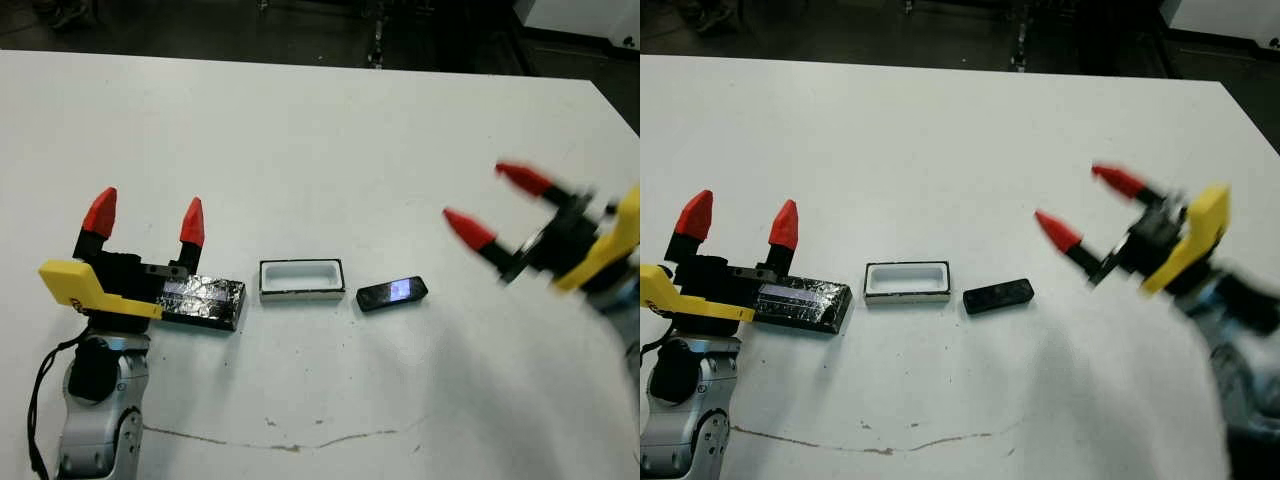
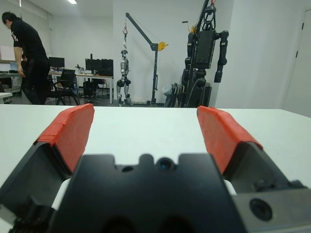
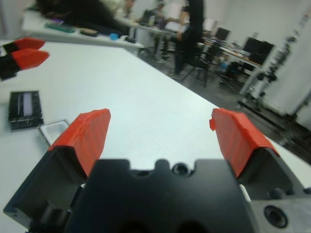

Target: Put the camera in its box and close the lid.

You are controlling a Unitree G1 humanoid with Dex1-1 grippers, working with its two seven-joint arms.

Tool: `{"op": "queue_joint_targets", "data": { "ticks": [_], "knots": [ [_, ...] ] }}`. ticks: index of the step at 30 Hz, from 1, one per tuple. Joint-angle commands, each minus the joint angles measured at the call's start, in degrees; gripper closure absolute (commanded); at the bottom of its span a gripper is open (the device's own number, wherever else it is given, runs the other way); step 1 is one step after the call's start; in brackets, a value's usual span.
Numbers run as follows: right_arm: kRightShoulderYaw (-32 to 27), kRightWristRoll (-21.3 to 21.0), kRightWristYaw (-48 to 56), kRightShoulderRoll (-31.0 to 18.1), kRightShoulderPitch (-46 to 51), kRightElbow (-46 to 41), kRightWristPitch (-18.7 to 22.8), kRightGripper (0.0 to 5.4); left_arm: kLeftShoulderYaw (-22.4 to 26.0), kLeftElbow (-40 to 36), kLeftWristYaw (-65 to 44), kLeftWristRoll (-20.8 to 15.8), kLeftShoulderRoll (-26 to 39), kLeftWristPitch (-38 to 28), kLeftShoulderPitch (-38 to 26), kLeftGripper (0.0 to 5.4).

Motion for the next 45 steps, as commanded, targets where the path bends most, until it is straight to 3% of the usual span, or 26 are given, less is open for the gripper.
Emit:
{"op": "queue_joint_targets", "data": {
  "ticks": [1, 4, 8, 17, 20, 27, 39, 45],
  "knots": [
    [3.46, -2.72, 6.49, -3.81, -5.70, 4.21, -0.10, 0.00, 0.14, 0.44, 0.20, 0.31, 0.25, 0.31, 0.39, 0.02],
    [6.93, -4.58, 13.77, -5.31, -11.05, 8.83, -1.09, 0.00, 0.10, 0.22, 0.50, 0.55, 0.14, 0.39, 0.46, 0.02],
    [12.28, -9.29, 23.22, -6.11, -17.53, 15.05, -6.58, 0.00, 0.08, 0.25, 0.45, 0.56, 0.28, 0.36, 0.54, 0.02],
    [22.08, -15.18, 37.73, -3.94, -26.35, 24.41, -9.04, 0.00, 0.02, -0.14, 0.77, 0.27, 0.12, 0.86, 0.55, 0.02],
    [24.59, -17.74, 39.46, -3.67, -27.73, 25.34, -9.01, 0.00, 0.08, 0.00, 0.51, 0.07, 0.33, 0.83, 0.31, 0.02],
    [31.47, -21.05, 42.26, -3.95, -31.39, 26.17, -3.87, 0.00, -0.19, -0.33, 1.15, 0.33, 0.07, 1.17, 0.08, 0.02],
    [32.41, -23.86, 41.61, -0.74, -29.88, 29.57, -11.08, 0.00, -0.11, -0.24, 1.28, 0.58, 0.27, 1.21, -0.11, 0.02],
    [32.35, -24.66, 40.91, 1.24, -28.37, 30.65, -10.30, 0.00, -0.21, -0.03, 0.70, 0.41, 0.34, 0.83, 0.16, 0.02]
  ]
}}
